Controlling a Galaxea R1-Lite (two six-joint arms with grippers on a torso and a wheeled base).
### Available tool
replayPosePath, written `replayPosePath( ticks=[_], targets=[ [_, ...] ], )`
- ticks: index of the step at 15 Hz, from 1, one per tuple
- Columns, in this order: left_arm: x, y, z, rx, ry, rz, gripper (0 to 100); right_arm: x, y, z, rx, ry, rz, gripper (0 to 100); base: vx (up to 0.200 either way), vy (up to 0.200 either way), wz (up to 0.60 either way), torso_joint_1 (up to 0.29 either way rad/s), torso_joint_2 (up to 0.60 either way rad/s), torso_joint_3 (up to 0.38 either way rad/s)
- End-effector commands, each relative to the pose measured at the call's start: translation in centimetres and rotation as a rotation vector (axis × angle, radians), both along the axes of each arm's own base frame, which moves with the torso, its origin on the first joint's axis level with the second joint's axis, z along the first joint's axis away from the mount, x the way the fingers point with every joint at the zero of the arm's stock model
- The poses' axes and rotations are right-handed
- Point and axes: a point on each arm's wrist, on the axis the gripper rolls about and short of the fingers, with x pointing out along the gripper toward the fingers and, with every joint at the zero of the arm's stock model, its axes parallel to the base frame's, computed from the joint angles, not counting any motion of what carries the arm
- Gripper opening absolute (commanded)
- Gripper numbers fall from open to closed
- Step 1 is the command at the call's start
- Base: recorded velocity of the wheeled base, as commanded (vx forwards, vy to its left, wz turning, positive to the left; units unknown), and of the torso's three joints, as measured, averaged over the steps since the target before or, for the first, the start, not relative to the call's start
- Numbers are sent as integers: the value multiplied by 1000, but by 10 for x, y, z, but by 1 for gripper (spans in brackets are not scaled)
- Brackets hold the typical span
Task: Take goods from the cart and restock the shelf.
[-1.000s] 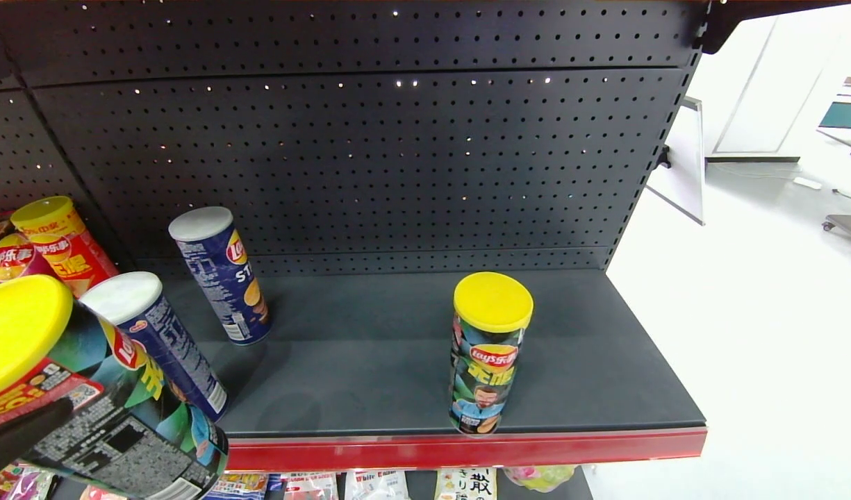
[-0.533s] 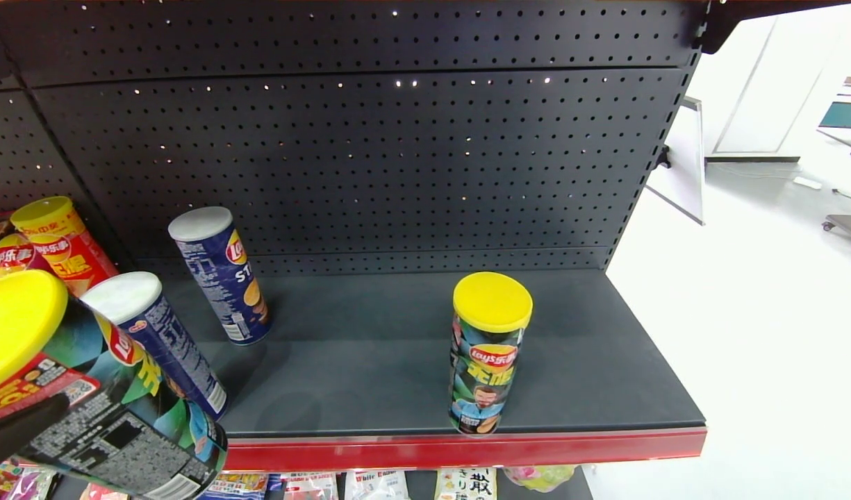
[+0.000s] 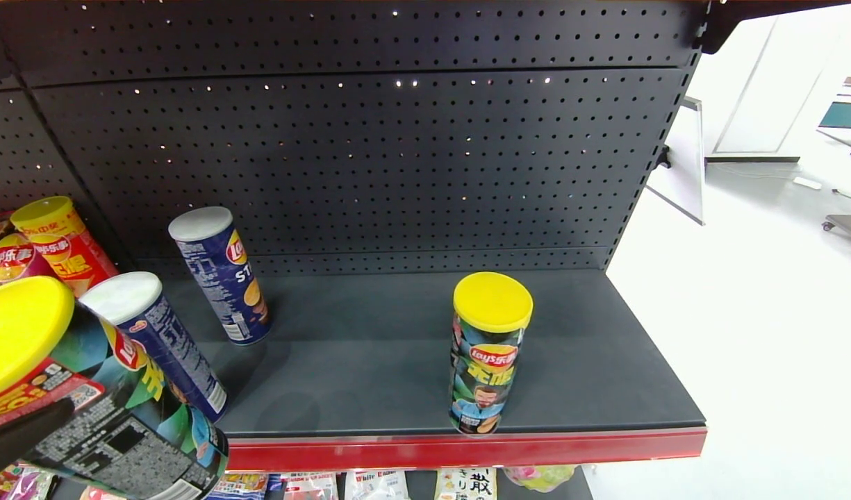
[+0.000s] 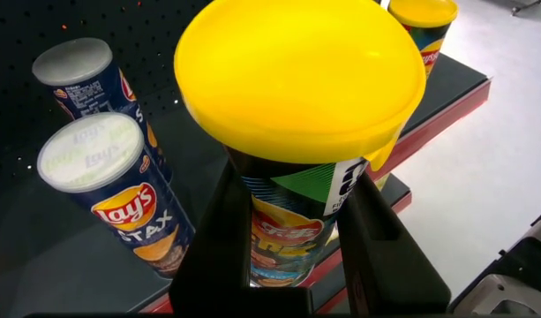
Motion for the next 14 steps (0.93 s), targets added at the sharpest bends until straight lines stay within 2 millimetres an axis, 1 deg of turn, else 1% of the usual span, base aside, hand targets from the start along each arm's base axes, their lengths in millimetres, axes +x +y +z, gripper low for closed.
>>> replayPosePath(
  ticks=[1, 6, 9, 14],
  targets=[
    [0, 0, 0, -1, 1, 0, 0, 0, 0, 0, 1, -5, 0, 100, 0, 0, 0, 0, 0, 0],
    [1, 0, -1, -1, 4, 0, 0, 0, 0, 0, 1, -3, 0, 100, 0, 0, 0, 0, 0, 0],
    [1, 0, -1, 0, 7, 0, 0, 0, 0, 0, 1, -3, 2, 100, 0, 0, -600, 4, -2, 1],
    [1, 0, -1, 0, 7, 0, 0, 0, 0, 0, 2, -3, 2, 100, 0, 0, 0, 0, 0, 0]
  ],
)
